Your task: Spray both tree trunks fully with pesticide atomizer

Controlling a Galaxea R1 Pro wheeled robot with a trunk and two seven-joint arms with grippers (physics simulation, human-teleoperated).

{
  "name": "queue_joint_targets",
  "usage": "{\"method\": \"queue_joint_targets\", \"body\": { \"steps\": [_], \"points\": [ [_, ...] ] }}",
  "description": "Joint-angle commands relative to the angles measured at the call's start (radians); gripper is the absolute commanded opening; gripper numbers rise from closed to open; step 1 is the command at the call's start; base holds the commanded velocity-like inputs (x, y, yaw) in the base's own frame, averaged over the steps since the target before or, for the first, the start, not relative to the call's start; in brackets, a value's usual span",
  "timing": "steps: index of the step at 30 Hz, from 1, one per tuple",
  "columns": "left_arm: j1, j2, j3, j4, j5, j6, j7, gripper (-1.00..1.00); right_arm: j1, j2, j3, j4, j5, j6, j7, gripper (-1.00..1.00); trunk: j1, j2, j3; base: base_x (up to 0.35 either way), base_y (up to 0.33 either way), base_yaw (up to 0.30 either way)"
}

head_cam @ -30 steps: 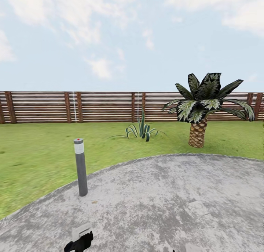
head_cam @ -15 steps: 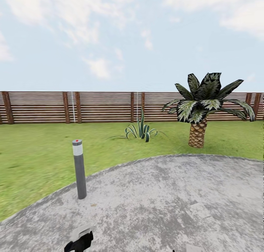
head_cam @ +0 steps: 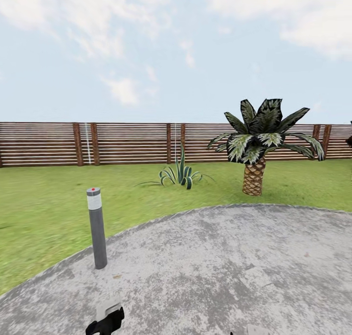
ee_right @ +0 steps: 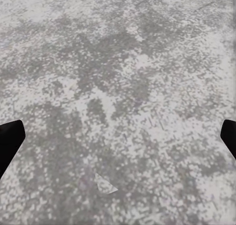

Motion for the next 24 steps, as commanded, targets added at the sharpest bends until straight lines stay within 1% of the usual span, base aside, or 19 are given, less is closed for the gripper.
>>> {"method": "queue_joint_targets", "body": {
  "steps": [1,13,24],
  "points": [
    [-0.001,0.0,-0.009,0.0,0.007,-0.003,0.005,1.0,-0.001,0.001,-0.003,0.001,0.0,-0.004,-0.001,1.0,0.0,-0.001,-0.001,0.0,0.0,-0.014],
    [-0.001,0.0,-0.008,0.0,0.007,-0.003,0.006,1.0,-0.001,0.001,-0.003,0.001,0.0,-0.004,-0.001,1.0,0.0,-0.001,-0.001,0.0,0.0,0.002],
    [-0.001,0.0,-0.008,0.0,0.007,-0.003,0.007,1.0,-0.001,0.001,-0.003,0.001,0.0,-0.004,-0.001,1.0,0.0,-0.001,-0.001,0.0,0.0,0.149]
  ]
}}
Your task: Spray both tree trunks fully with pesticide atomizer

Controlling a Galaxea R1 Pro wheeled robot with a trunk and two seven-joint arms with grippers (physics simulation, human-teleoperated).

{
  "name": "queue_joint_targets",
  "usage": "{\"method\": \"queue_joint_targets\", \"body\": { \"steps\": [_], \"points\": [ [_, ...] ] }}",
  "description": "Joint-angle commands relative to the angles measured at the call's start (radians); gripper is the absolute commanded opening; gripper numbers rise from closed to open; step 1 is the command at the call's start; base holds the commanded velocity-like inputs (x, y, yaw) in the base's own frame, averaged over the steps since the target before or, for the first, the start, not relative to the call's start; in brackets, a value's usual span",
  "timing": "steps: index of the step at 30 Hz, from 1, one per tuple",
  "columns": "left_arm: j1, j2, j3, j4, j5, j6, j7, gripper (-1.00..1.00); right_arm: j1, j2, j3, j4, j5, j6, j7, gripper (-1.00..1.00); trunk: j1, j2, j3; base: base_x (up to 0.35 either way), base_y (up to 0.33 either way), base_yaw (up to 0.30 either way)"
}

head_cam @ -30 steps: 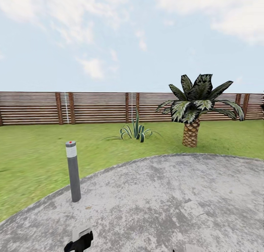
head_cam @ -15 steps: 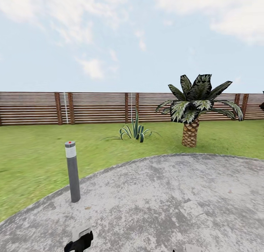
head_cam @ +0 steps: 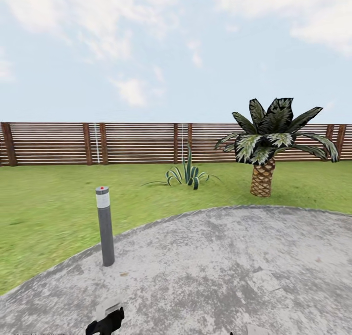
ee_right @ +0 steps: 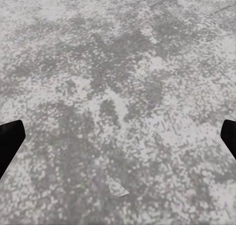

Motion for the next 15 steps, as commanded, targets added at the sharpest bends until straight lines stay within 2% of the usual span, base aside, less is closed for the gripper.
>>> {"method": "queue_joint_targets", "body": {
  "steps": [1,13,15],
  "points": [
    [-0.001,0.0,-0.008,0.0,0.007,-0.003,0.005,1.0,-0.001,0.0,-0.003,0.001,0.0,-0.004,-0.001,1.0,0.0,-0.001,-0.001,0.0,0.0,0.051],
    [0.0,0.0,-0.01,0.0,0.007,-0.004,0.005,1.0,-0.001,0.0,-0.003,0.001,0.0,-0.004,-0.001,1.0,0.0,-0.001,-0.001,0.0,0.0,0.012],
    [0.0,0.0,-0.01,0.0,0.007,-0.004,0.005,1.0,-0.001,0.0,-0.003,0.001,0.0,-0.004,-0.001,1.0,0.007,-0.015,-0.007,0.0,0.0,0.001]
  ]
}}
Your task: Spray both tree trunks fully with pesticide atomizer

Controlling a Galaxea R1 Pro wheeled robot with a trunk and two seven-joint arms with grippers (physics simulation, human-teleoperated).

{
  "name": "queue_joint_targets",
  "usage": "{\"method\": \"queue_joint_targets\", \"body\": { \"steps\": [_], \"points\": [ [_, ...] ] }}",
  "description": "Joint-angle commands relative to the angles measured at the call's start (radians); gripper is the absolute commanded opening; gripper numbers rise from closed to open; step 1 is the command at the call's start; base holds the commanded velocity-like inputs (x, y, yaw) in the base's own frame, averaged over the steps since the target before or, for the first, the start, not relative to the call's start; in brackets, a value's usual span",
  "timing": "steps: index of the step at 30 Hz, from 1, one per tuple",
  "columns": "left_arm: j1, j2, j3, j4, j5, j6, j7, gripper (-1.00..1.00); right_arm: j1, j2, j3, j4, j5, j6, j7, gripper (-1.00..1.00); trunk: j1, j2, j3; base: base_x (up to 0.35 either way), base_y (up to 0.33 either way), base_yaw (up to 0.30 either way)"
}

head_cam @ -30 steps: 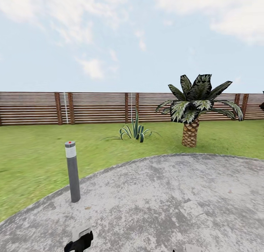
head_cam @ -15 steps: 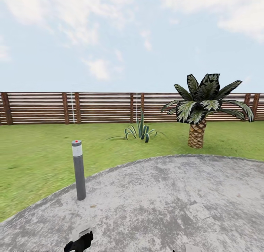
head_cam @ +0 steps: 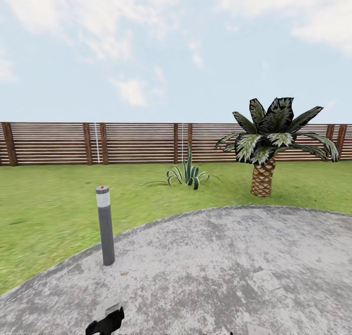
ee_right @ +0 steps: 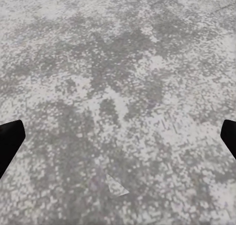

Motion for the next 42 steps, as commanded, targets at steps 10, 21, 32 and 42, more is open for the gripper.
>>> {"method": "queue_joint_targets", "body": {
  "steps": [10,21,32,42],
  "points": [
    [-0.001,0.0,-0.009,0.0,0.007,-0.002,0.005,1.0,-0.001,0.001,-0.003,0.001,0.0,-0.004,-0.001,1.0,0.038,-0.071,-0.033,0.0,0.0,0.0],
    [-0.001,0.0,-0.009,0.0,0.007,-0.002,0.005,1.0,-0.001,0.001,-0.003,0.001,0.0,-0.004,-0.001,1.0,0.08,-0.148,-0.067,0.0,0.0,0.0],
    [-0.001,0.0,-0.009,0.0,0.007,-0.002,0.005,1.0,-0.001,0.001,-0.004,-0.001,-0.001,-0.004,-0.001,1.0,0.123,-0.225,-0.102,0.0,0.0,0.0],
    [-0.001,0.0,-0.009,0.0,0.007,-0.002,0.005,1.0,-0.001,0.001,-0.005,-0.001,-0.001,-0.004,-0.001,1.0,0.144,-0.261,-0.137,0.0,0.0,0.0]
  ]
}}
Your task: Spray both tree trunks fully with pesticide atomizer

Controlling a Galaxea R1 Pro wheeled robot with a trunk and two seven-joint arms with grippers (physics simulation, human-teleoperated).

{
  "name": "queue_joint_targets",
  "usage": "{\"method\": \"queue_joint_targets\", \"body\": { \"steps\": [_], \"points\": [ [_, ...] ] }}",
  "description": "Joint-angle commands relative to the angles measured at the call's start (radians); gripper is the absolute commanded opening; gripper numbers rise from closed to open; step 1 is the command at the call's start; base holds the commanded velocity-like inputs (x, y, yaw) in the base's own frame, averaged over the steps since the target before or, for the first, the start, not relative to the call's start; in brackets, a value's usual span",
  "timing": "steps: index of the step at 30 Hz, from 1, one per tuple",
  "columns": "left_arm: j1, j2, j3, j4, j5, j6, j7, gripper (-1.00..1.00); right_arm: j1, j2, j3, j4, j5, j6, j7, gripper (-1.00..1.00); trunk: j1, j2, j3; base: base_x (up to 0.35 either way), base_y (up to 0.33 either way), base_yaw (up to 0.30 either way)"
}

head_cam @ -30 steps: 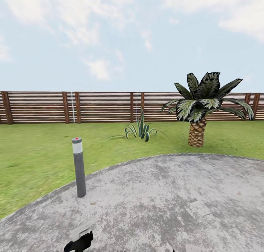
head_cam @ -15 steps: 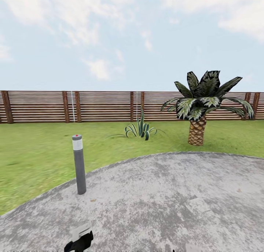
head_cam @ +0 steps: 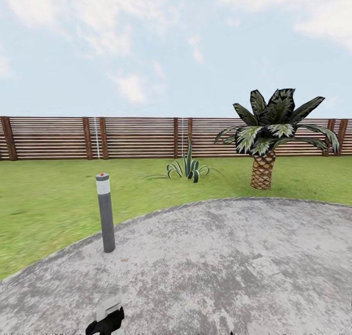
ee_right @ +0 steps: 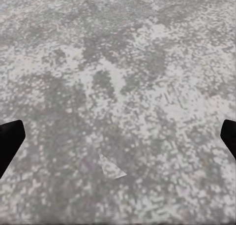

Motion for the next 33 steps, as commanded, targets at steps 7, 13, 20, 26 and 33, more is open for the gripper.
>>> {"method": "queue_joint_targets", "body": {
  "steps": [7,13,20,26,33],
  "points": [
    [-0.001,0.0,-0.009,0.0,0.007,-0.003,0.005,1.0,-0.001,0.001,-0.004,0.001,-0.001,-0.004,-0.001,1.0,0.003,-0.002,-0.028,0.0,0.0,0.0],
    [0.0,0.0,-0.009,0.0,0.007,-0.003,0.005,1.0,-0.001,0.001,-0.004,0.001,0.0,-0.004,-0.001,1.0,0.006,-0.004,-0.052,0.0,0.0,0.0],
    [0.0,0.0,-0.008,0.0,0.007,-0.003,0.005,1.0,-0.001,0.001,-0.004,0.001,0.0,-0.004,-0.001,1.0,0.009,-0.005,-0.079,0.0,0.0,0.0],
    [-0.001,0.0,-0.009,0.0,0.007,-0.003,0.005,1.0,-0.001,0.001,-0.004,0.001,0.0,-0.004,-0.001,1.0,0.011,-0.007,-0.102,0.0,0.0,0.0],
    [-0.001,0.0,-0.008,0.0,0.007,-0.003,0.005,1.0,-0.001,0.001,-0.004,0.002,-0.001,-0.004,-0.001,1.0,0.015,-0.008,-0.129,0.0,0.0,0.0]
  ]
}}
